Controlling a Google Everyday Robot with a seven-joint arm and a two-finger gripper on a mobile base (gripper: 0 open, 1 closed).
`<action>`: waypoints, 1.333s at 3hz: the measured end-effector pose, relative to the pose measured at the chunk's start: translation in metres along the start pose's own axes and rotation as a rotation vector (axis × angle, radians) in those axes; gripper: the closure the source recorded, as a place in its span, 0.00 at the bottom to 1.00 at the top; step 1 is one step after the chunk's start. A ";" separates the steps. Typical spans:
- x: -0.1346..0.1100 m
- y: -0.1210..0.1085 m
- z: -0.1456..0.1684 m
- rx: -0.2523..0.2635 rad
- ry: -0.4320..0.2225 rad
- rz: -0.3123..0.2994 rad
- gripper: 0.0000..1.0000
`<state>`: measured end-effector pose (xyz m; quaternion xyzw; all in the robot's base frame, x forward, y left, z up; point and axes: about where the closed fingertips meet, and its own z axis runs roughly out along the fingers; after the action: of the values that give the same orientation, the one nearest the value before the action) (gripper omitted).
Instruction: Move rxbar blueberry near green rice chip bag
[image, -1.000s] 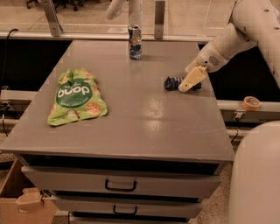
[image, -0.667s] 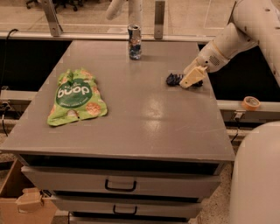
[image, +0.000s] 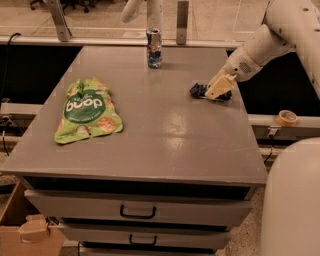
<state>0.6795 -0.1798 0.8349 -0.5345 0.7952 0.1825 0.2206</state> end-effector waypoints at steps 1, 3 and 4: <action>-0.022 0.026 -0.036 0.016 -0.056 -0.084 1.00; -0.058 0.061 -0.103 0.094 -0.153 -0.200 1.00; -0.070 0.057 -0.092 0.092 -0.172 -0.211 1.00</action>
Offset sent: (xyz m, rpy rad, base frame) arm -0.1050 0.0089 0.2254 0.1348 -0.4312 0.1570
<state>0.6350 -0.1535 0.9526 -0.5870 0.7201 0.1667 0.3305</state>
